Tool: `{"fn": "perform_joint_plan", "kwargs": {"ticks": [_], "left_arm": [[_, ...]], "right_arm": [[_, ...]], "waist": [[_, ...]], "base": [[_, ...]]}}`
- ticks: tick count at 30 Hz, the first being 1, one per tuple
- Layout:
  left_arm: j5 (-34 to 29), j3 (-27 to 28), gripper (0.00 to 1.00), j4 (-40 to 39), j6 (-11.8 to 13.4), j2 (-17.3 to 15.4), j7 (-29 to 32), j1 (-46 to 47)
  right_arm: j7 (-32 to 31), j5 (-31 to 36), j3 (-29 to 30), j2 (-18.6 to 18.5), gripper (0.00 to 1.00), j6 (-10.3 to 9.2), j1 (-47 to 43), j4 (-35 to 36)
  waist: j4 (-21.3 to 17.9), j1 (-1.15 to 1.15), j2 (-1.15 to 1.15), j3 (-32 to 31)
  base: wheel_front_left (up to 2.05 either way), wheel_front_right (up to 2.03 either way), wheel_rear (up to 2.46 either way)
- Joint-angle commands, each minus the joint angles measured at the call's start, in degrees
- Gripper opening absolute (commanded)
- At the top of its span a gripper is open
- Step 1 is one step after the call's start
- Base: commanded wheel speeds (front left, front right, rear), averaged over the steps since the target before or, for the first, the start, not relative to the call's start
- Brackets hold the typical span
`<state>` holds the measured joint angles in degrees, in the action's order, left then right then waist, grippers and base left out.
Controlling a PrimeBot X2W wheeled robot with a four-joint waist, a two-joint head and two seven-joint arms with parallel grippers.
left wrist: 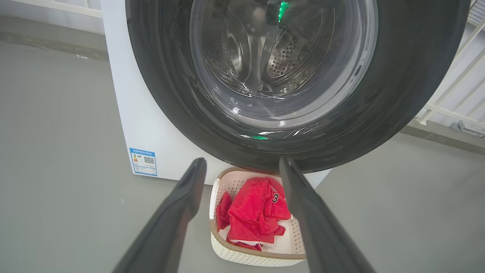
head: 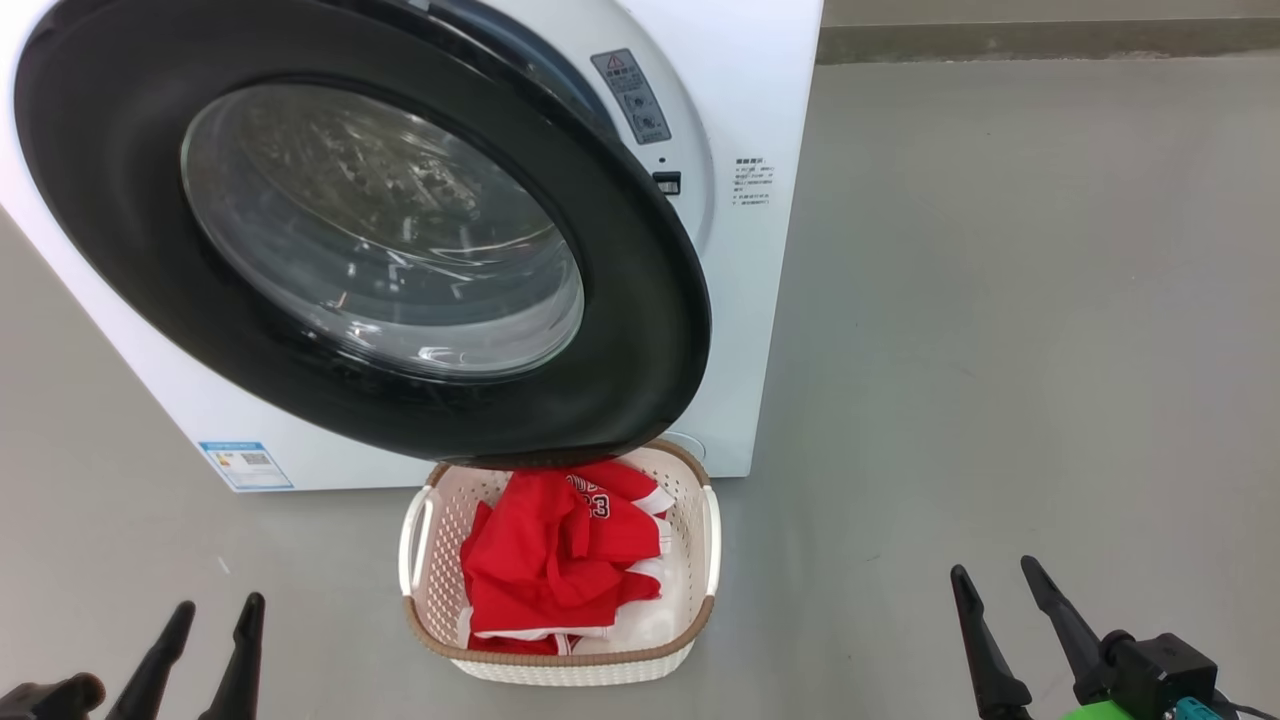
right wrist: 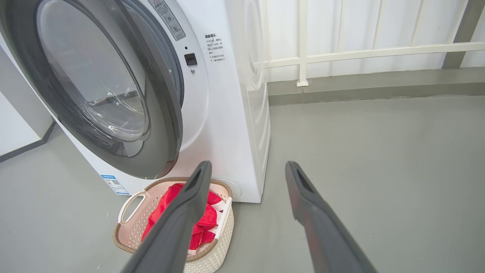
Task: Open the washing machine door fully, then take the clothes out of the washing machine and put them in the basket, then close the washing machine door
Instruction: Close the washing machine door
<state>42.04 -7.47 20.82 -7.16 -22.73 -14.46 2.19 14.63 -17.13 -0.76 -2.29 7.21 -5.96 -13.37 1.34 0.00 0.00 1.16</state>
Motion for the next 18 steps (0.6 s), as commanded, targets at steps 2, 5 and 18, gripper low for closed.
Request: {"fn": "perform_joint_plan", "kwargs": {"ticks": [2, 5, 18], "left_arm": [[-3.64, 4.25, 1.00, -2.18, -0.33, -0.44, -0.53, 0.55], [-8.96, 6.96, 1.00, -3.89, -0.33, 1.23, -0.53, -0.33], [-19.03, 10.85, 1.00, -5.23, -0.33, 6.41, -0.53, -3.58]], "right_arm": [[0.37, 0.06, -0.96, -0.59, 1.00, 0.28, 0.14, 1.57], [0.37, -0.04, -0.72, -0.59, 1.00, 0.28, -0.04, 1.72], [0.37, -0.46, -0.56, -0.59, 1.00, 0.28, -0.62, 1.72]], "waist": [[0.01, 0.00, 0.00, -0.12], [0.01, 0.00, 0.00, -0.30], [0.05, 0.00, 0.00, -0.80]], "base": [[0.00, 0.00, 0.00], [0.00, 0.00, 0.00], [0.00, 0.00, 0.00]]}}
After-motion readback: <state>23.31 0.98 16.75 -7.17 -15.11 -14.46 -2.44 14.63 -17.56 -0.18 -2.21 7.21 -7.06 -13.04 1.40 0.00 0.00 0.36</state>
